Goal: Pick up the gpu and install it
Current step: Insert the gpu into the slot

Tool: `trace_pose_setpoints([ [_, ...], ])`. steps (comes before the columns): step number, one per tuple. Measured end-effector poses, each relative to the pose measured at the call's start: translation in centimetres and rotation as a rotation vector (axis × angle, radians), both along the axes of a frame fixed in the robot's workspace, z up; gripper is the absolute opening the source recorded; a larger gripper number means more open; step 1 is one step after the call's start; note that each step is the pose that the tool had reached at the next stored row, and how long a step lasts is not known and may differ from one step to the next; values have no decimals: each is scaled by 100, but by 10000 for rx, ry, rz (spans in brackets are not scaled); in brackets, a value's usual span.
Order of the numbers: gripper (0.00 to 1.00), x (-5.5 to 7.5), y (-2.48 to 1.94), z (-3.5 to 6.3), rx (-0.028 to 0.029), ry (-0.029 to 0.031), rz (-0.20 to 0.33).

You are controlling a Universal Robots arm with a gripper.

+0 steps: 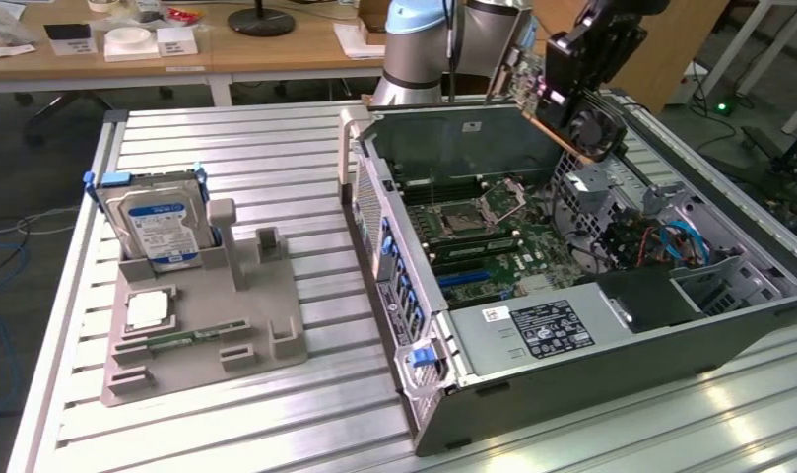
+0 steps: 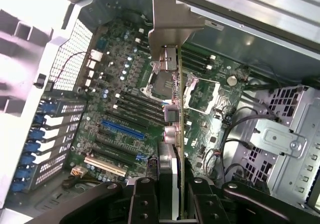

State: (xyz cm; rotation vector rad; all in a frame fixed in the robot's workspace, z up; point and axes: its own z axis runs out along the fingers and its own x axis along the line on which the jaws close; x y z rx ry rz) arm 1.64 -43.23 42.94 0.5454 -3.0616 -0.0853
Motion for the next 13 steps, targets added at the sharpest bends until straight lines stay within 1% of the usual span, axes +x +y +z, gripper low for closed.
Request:
trace_pose_setpoints([
  [5, 28, 0, 0, 0, -1, 0, 442],
  [13, 28, 0, 0, 0, -1, 0, 1424],
])
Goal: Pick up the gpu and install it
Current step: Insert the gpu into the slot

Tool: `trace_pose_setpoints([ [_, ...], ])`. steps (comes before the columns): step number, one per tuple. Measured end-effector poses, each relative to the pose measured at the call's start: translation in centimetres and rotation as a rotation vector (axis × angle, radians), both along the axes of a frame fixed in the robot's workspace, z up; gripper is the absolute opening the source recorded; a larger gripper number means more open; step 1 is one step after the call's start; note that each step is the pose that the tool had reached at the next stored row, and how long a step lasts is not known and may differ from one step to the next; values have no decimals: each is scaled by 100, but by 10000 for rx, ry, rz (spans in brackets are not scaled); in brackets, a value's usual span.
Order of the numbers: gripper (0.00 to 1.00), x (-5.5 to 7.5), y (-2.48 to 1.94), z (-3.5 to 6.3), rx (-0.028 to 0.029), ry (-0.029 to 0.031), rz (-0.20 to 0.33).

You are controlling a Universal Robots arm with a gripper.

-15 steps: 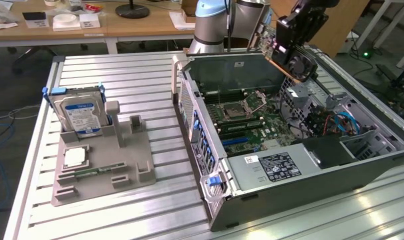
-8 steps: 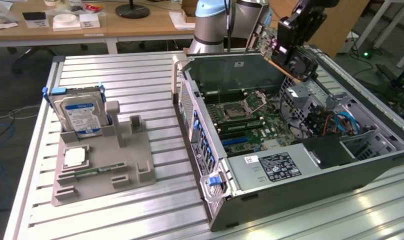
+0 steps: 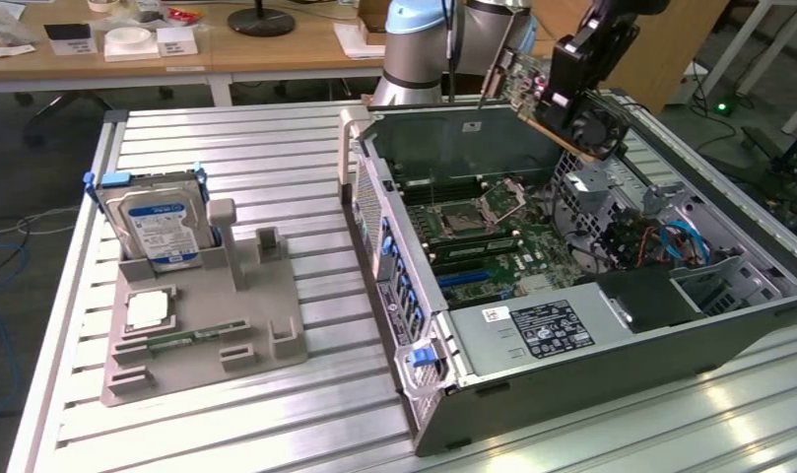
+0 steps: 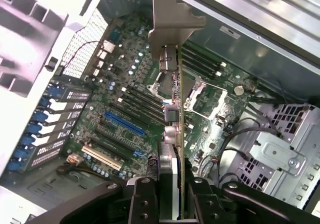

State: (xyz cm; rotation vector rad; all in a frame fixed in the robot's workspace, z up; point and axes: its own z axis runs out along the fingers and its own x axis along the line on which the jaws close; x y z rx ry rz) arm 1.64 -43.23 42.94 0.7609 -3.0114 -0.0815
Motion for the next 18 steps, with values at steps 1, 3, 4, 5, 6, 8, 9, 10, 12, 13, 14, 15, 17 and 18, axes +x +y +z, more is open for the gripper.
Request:
trace_pose_setpoints([
  [1, 28, 0, 0, 0, 0, 0, 125],
  [3, 28, 0, 0, 0, 0, 0, 375],
  [4, 28, 0, 0, 0, 0, 0, 500],
  [5, 28, 0, 0, 0, 0, 0, 627],
  [6, 28, 0, 0, 0, -1, 0, 759],
  [8, 28, 0, 0, -1, 0, 0, 1169],
  [9, 28, 0, 0, -1, 0, 0, 1435],
  [10, 28, 0, 0, -1, 0, 0, 1571],
  [12, 28, 0, 0, -2, 0, 0, 1995],
  [13, 28, 0, 0, -2, 0, -1, 2130],
  [14, 28, 0, 0, -2, 0, 0, 2266],
  [15, 28, 0, 0, -2, 0, 0, 2403],
  [17, 28, 0, 0, -2, -1, 0, 2684],
  [18, 28, 0, 0, -2, 0, 0, 2822],
])
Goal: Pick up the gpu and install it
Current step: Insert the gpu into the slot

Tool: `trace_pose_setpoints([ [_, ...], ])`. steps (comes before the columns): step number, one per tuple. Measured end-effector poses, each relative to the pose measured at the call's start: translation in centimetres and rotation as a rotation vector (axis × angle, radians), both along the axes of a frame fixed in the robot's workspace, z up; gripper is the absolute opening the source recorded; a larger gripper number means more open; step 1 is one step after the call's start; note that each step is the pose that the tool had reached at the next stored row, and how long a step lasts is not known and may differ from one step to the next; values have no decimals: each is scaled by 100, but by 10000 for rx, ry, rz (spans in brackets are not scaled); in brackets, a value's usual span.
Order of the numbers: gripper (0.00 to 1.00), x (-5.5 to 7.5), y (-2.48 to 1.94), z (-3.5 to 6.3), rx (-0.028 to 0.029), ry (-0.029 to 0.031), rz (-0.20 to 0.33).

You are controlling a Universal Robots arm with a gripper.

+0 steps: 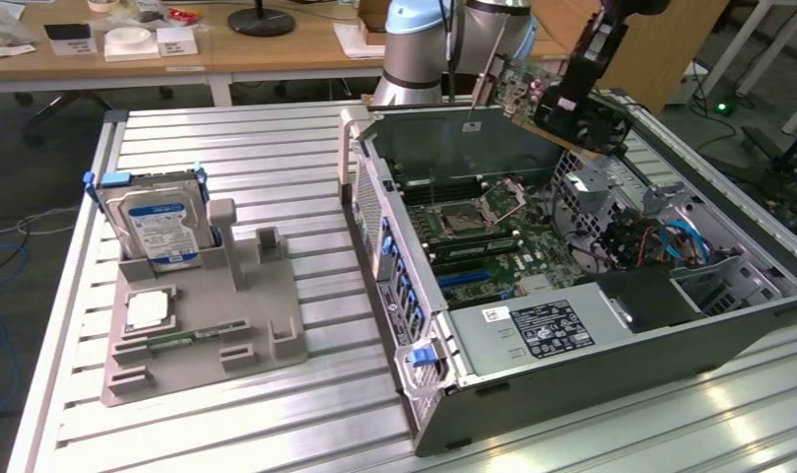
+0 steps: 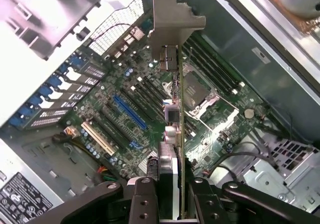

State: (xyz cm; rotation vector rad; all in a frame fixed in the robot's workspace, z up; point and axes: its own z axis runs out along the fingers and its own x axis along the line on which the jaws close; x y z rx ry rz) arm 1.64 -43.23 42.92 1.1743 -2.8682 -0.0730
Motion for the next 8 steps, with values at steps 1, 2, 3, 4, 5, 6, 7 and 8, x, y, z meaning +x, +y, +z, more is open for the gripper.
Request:
trace_pose_setpoints([
  [1, 28, 0, 0, 0, 0, 0, 140],
  [2, 28, 0, 0, 0, 0, 0, 280],
  [3, 28, 0, 0, 0, 1, 0, 423],
  [4, 28, 0, 0, -1, 0, 0, 563],
  [5, 28, 0, 0, 0, 0, 0, 705],
  [6, 28, 0, 0, 0, -1, 1, 859],
  [7, 28, 0, 0, -1, 0, 0, 1002],
  [8, 28, 0, 0, -1, 1, 0, 1143],
])
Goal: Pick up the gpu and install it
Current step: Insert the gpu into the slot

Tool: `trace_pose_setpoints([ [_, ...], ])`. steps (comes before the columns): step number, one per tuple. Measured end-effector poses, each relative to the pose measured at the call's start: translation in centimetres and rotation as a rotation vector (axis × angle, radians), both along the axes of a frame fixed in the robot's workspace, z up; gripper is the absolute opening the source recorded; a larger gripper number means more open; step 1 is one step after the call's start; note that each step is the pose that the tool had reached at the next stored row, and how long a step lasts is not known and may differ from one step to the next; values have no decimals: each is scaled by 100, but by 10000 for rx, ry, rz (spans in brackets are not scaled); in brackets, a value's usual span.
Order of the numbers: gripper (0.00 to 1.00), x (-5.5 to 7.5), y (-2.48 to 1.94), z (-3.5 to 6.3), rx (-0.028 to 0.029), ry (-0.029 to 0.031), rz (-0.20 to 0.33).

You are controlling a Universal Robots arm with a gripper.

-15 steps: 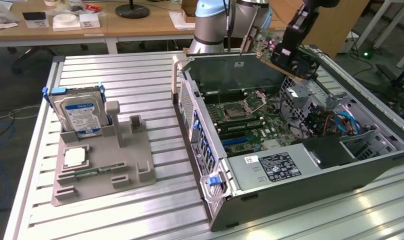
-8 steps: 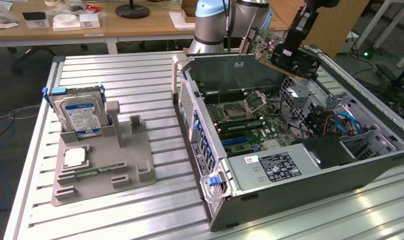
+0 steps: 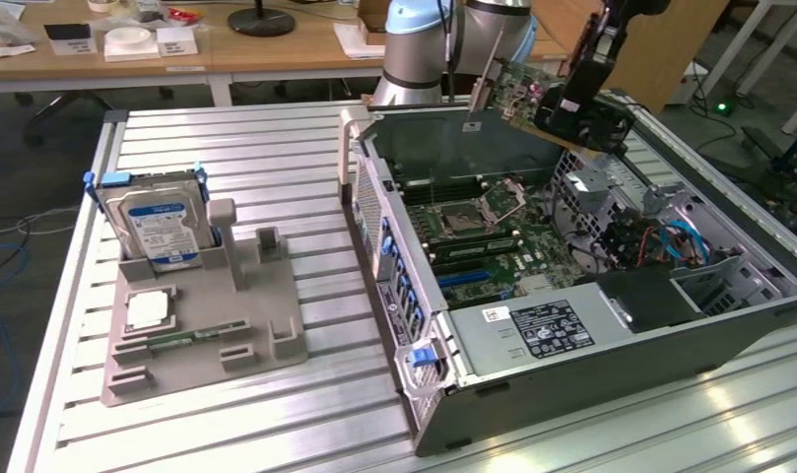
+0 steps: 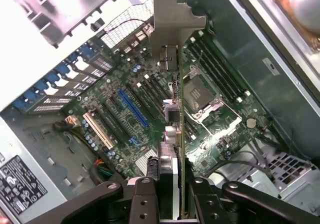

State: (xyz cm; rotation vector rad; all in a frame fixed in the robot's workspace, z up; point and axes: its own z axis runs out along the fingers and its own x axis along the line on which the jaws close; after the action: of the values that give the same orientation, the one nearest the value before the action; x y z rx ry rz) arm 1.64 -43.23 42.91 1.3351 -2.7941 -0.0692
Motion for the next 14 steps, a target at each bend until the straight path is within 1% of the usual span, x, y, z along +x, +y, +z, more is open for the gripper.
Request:
trace_pose_setpoints([
  [14, 28, 0, 0, -1, -1, 1, 2004],
])
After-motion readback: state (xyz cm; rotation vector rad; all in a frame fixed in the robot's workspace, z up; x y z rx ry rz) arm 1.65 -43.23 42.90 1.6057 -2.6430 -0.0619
